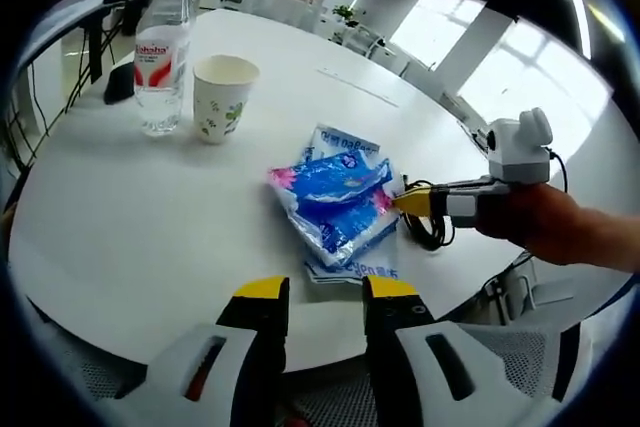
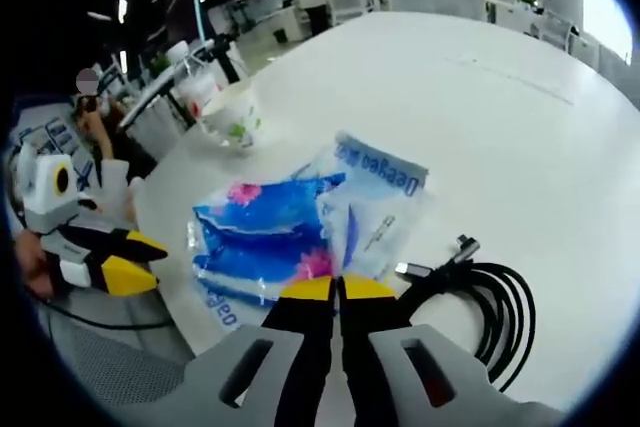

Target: Arrange the tabletop items into an orderly group along one side of the table until the central work area is clear of visible clutter.

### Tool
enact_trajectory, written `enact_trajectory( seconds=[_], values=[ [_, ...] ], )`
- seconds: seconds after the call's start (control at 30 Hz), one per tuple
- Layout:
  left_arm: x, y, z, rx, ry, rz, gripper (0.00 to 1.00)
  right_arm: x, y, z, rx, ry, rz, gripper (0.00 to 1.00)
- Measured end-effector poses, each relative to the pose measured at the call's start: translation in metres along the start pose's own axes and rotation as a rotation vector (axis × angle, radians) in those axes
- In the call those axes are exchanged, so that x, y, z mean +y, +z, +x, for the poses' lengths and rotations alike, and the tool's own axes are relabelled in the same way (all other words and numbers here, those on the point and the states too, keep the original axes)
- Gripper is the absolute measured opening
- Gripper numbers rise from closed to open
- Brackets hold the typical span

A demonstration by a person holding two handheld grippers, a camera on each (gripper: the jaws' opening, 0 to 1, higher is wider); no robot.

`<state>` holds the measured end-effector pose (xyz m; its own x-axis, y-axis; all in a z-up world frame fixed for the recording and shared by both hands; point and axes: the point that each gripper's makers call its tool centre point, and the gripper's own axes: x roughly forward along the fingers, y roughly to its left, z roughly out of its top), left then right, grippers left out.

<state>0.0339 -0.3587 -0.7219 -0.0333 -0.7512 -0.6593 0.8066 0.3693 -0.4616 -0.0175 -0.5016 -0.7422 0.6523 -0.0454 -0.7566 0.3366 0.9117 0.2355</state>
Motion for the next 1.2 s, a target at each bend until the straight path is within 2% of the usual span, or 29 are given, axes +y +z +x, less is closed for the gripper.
enact_trajectory(
  seconds=[0.17,0.33,0.7,0.87,1.1,1.2],
  values=[
    [0.000,-0.001,0.001,0.002,-0.005,-0.006,0.28,-0.005,0.006,-0.006,-0.028,-0.002,0.012,0.00],
    [-0.002,-0.001,0.002,0.003,-0.006,-0.007,0.27,-0.021,0.011,-0.015,-0.054,-0.027,0.048,0.00],
    [-0.004,-0.003,0.005,0.009,-0.010,-0.017,0.27,-0.069,0.019,-0.041,-0.131,-0.121,0.159,0.00],
    [-0.005,-0.004,0.007,0.007,-0.011,-0.024,0.27,-0.091,0.016,-0.049,-0.141,-0.159,0.203,0.00],
    [-0.010,-0.008,0.013,0.016,-0.017,-0.028,0.27,-0.123,0.022,-0.061,-0.190,-0.216,0.303,0.00],
    [-0.012,-0.008,0.013,0.016,-0.021,-0.028,0.27,-0.140,0.025,-0.064,-0.198,-0.236,0.312,0.00]
  ],
)
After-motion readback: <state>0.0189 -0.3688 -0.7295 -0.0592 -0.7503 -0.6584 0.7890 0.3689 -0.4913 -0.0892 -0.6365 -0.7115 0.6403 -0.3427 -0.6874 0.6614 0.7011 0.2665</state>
